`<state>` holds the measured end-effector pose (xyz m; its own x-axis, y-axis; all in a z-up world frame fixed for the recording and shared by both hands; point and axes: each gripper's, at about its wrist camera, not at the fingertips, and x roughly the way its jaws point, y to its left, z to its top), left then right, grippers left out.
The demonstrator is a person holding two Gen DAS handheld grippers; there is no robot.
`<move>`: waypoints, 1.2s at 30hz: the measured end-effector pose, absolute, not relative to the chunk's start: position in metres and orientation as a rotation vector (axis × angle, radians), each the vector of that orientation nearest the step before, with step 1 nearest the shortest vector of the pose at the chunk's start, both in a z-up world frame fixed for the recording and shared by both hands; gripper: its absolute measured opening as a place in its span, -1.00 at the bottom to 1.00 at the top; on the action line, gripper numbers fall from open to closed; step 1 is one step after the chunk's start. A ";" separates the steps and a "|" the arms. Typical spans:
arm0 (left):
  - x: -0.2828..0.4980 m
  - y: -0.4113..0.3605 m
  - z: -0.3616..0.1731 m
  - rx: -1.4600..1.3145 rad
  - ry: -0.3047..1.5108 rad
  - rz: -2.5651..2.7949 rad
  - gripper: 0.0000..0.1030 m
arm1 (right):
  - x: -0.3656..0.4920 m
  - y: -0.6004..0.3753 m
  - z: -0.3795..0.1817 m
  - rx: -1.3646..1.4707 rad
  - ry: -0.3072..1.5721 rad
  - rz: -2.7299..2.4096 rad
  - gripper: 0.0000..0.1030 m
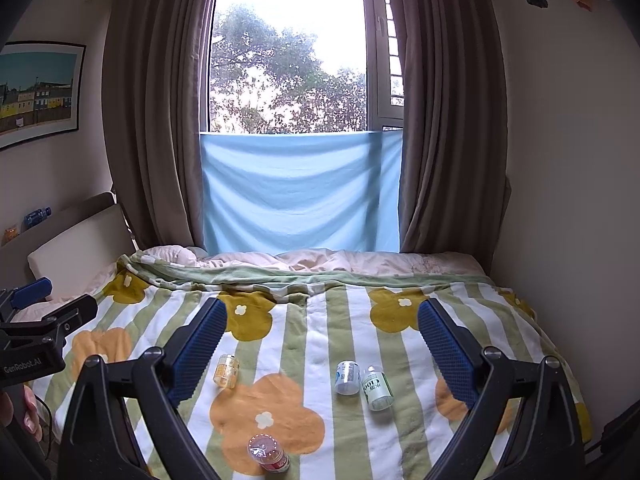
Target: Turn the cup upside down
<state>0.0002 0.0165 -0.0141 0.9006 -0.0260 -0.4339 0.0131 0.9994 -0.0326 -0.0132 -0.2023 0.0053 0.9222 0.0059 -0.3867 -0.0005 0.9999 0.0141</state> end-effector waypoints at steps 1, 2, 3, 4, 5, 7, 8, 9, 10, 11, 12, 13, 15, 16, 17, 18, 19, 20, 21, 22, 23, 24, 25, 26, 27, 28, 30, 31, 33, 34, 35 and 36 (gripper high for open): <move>0.000 0.017 -0.014 -0.026 0.448 -0.023 1.00 | -0.013 -0.202 0.006 0.014 0.397 0.002 0.85; 0.000 0.017 -0.015 -0.024 0.448 -0.024 1.00 | -0.012 -0.202 0.006 0.014 0.398 0.001 0.85; 0.000 0.017 -0.015 -0.020 0.448 -0.024 1.00 | -0.013 -0.203 0.008 0.014 0.396 -0.001 0.85; -0.001 0.016 -0.015 -0.019 0.447 -0.025 1.00 | -0.013 -0.203 0.008 0.014 0.396 -0.001 0.85; -0.001 0.017 -0.014 -0.016 0.445 -0.027 1.00 | -0.013 -0.203 0.008 0.014 0.397 -0.002 0.85; -0.002 0.018 -0.014 -0.016 0.442 -0.032 1.00 | -0.014 -0.204 0.008 0.013 0.396 -0.005 0.85; -0.001 0.019 -0.014 -0.017 0.441 -0.035 1.00 | -0.014 -0.204 0.009 0.015 0.396 -0.005 0.85; -0.002 0.019 -0.013 -0.019 0.439 -0.035 1.00 | -0.014 -0.204 0.009 0.016 0.396 -0.006 0.85; -0.002 0.019 -0.013 -0.019 0.436 -0.033 1.00 | -0.014 -0.205 0.009 0.017 0.395 -0.007 0.85; -0.002 0.020 -0.013 -0.018 0.434 -0.031 1.00 | -0.014 -0.205 0.009 0.018 0.396 -0.007 0.85; -0.002 0.021 -0.012 -0.017 0.431 -0.030 0.99 | -0.015 -0.205 0.009 0.018 0.396 -0.007 0.85; -0.002 0.021 -0.012 -0.016 0.427 -0.033 1.00 | -0.015 -0.205 0.009 0.018 0.395 -0.008 0.85; -0.003 0.022 -0.011 -0.018 0.416 -0.037 1.00 | -0.015 -0.206 0.009 0.017 0.395 -0.006 0.85; -0.003 0.022 -0.011 -0.018 0.414 -0.037 1.00 | -0.015 -0.206 0.009 0.016 0.394 -0.006 0.85; -0.003 0.022 -0.010 -0.017 0.412 -0.038 1.00 | -0.015 -0.206 0.009 0.016 0.394 -0.006 0.85; -0.003 0.022 -0.010 -0.015 0.410 -0.037 1.00 | -0.015 -0.206 0.009 0.016 0.395 -0.005 0.85; -0.003 0.021 -0.010 -0.009 0.408 -0.032 1.00 | -0.015 -0.206 0.009 0.017 0.396 -0.005 0.85; -0.002 0.019 -0.010 -0.002 0.407 -0.027 1.00 | -0.016 -0.206 0.009 0.017 0.397 -0.006 0.85; -0.003 0.019 -0.009 0.006 0.403 -0.021 1.00 | -0.015 -0.206 0.009 0.018 0.396 -0.006 0.85; -0.003 0.018 -0.009 0.013 0.397 -0.016 1.00 | -0.015 -0.206 0.010 0.018 0.396 -0.006 0.85; -0.004 0.017 -0.009 0.019 0.389 -0.008 1.00 | -0.015 -0.206 0.009 0.018 0.395 -0.005 0.85; -0.005 0.016 -0.009 0.024 0.381 -0.003 1.00 | -0.015 -0.206 0.009 0.017 0.396 -0.006 0.85; -0.006 0.016 -0.008 0.027 0.374 -0.002 1.00 | -0.014 -0.206 0.009 0.018 0.397 -0.006 0.85; -0.006 0.015 -0.008 0.030 0.367 0.001 1.00 | -0.015 -0.206 0.009 0.018 0.397 -0.005 0.85; -0.007 0.015 -0.007 0.031 0.360 0.006 1.00 | -0.015 -0.206 0.009 0.018 0.397 -0.005 0.85; -0.007 0.014 -0.007 0.031 0.355 0.013 1.00 | -0.014 -0.205 0.009 0.018 0.397 -0.004 0.85; -0.008 0.014 -0.007 0.028 0.348 0.020 1.00 | -0.015 -0.205 0.009 0.018 0.397 -0.005 0.85; -0.009 0.015 -0.007 0.027 0.342 0.020 1.00 | -0.015 -0.204 0.009 0.017 0.397 -0.005 0.85; -0.008 0.015 -0.007 0.026 0.338 0.024 1.00 | -0.015 -0.204 0.008 0.019 0.398 -0.004 0.85; -0.008 0.015 -0.007 0.027 0.333 0.028 1.00 | -0.015 -0.204 0.008 0.019 0.398 -0.005 0.85; -0.009 0.015 -0.007 0.028 0.328 0.029 1.00 | -0.015 -0.204 0.008 0.020 0.398 -0.004 0.85; -0.010 0.015 -0.007 0.030 0.325 0.028 1.00 | -0.015 -0.204 0.008 0.018 0.398 -0.005 0.85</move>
